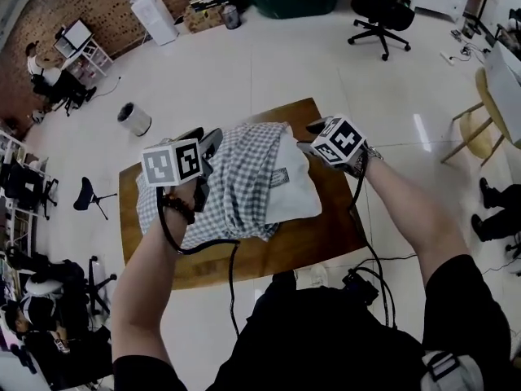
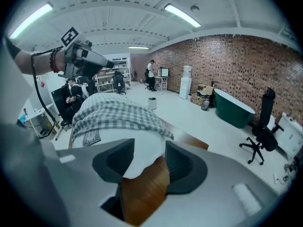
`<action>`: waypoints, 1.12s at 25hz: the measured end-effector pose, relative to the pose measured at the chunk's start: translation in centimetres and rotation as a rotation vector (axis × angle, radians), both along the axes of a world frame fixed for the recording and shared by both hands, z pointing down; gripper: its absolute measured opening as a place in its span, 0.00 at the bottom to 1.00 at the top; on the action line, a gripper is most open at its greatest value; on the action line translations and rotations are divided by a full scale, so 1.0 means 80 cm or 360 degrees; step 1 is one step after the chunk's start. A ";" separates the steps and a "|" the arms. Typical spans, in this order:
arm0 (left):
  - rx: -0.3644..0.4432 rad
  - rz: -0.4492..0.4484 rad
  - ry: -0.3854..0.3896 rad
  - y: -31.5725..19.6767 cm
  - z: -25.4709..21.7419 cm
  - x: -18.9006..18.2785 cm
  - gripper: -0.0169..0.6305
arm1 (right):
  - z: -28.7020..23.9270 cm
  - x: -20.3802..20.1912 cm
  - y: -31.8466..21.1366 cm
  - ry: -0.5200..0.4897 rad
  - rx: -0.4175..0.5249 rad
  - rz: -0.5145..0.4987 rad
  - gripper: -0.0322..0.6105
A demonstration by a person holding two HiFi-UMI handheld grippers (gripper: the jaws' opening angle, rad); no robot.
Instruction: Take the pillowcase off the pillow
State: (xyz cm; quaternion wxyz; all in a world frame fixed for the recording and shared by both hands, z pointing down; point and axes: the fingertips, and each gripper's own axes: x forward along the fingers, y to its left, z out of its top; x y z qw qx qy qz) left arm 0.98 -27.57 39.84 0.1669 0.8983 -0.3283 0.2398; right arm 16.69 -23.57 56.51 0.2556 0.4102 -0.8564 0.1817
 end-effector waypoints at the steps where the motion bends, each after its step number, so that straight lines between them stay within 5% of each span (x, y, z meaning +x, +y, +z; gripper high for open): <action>1: 0.0018 0.0061 -0.0024 -0.002 0.008 0.007 0.34 | 0.011 -0.001 0.003 -0.0003 -0.0010 -0.0010 0.37; 7: -0.0009 0.0542 -0.0195 -0.055 0.040 0.069 0.35 | 0.032 -0.007 -0.032 -0.0110 -0.0113 -0.0061 0.43; 17: -0.0325 0.1304 -0.0507 -0.144 0.139 0.127 0.46 | 0.048 -0.035 -0.103 -0.0437 -0.0455 -0.0223 0.60; 23: -0.0670 0.1475 -0.0658 -0.176 0.221 0.146 0.50 | 0.062 -0.023 -0.130 -0.0548 -0.0646 -0.0332 0.61; 28: -0.0881 0.1461 -0.0742 -0.209 0.271 0.149 0.46 | 0.078 -0.028 -0.152 -0.0708 -0.0814 -0.0367 0.59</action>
